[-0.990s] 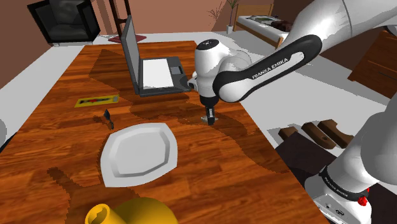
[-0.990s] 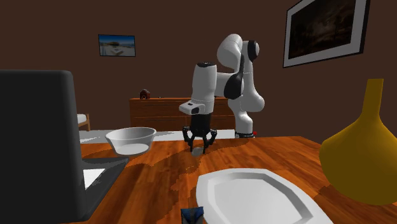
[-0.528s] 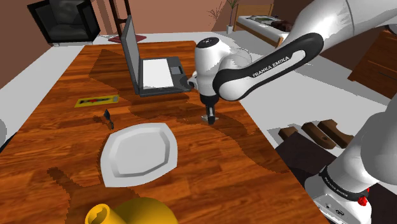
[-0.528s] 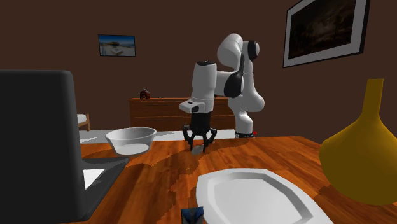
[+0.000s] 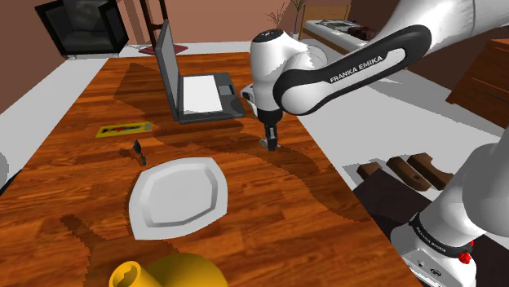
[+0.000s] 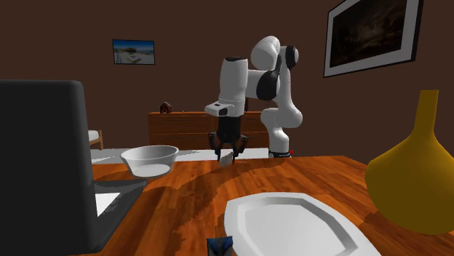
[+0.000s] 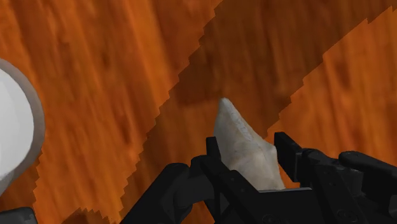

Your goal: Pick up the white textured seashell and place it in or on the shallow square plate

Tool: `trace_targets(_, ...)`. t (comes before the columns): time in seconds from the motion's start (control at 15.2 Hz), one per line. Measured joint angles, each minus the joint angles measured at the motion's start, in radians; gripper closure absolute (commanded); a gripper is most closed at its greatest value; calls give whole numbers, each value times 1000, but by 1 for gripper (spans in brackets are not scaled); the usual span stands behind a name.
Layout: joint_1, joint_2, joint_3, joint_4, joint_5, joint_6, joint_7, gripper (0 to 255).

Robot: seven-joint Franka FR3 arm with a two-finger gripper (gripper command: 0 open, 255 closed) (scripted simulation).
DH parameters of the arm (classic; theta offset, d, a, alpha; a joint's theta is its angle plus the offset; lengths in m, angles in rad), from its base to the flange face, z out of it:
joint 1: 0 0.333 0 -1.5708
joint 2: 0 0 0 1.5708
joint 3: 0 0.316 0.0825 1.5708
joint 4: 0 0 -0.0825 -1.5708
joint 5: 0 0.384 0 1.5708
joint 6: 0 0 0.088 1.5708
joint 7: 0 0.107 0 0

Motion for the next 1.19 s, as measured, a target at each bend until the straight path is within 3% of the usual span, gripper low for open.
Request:
trace_targets(0.53,4,-30,6,71,20,-99,-16,255)
trace_targets(1.19,139,216,80,396,-53,-229,191,255)
